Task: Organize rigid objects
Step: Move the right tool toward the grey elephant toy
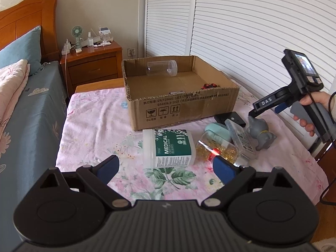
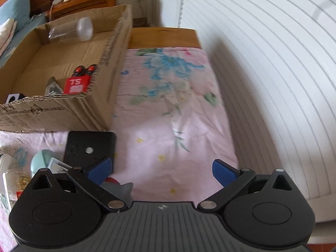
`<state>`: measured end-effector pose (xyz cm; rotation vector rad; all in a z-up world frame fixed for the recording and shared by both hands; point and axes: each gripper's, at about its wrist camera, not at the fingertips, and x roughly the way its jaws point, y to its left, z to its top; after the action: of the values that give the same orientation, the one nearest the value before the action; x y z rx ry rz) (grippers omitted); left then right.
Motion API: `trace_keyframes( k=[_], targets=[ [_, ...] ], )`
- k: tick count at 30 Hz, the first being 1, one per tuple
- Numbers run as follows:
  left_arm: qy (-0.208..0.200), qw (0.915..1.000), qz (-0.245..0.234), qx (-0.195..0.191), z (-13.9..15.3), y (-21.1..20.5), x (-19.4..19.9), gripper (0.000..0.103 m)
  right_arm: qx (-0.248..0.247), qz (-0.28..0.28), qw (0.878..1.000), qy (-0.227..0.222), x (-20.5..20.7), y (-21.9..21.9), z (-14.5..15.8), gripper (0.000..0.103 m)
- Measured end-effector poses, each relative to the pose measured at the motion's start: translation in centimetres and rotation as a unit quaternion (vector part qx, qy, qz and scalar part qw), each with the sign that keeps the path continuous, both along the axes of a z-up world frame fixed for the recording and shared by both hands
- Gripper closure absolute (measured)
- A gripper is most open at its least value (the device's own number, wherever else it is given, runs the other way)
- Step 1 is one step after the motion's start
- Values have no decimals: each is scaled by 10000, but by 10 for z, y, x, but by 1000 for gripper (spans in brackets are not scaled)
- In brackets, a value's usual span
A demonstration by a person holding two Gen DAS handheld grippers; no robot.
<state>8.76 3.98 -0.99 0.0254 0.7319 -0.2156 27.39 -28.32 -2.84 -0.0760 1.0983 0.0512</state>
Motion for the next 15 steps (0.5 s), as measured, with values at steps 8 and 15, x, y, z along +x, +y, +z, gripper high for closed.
trace_keyframes(
  k=[8, 15],
  targets=[
    [-36, 9997, -234, 64, 1, -12, -1, 7, 200, -107, 9995, 237, -46, -27, 0, 0],
    [28, 9992, -352, 171, -3, -20, 0, 7, 249, -6, 9997, -54, -89, -36, 14, 0]
  ],
)
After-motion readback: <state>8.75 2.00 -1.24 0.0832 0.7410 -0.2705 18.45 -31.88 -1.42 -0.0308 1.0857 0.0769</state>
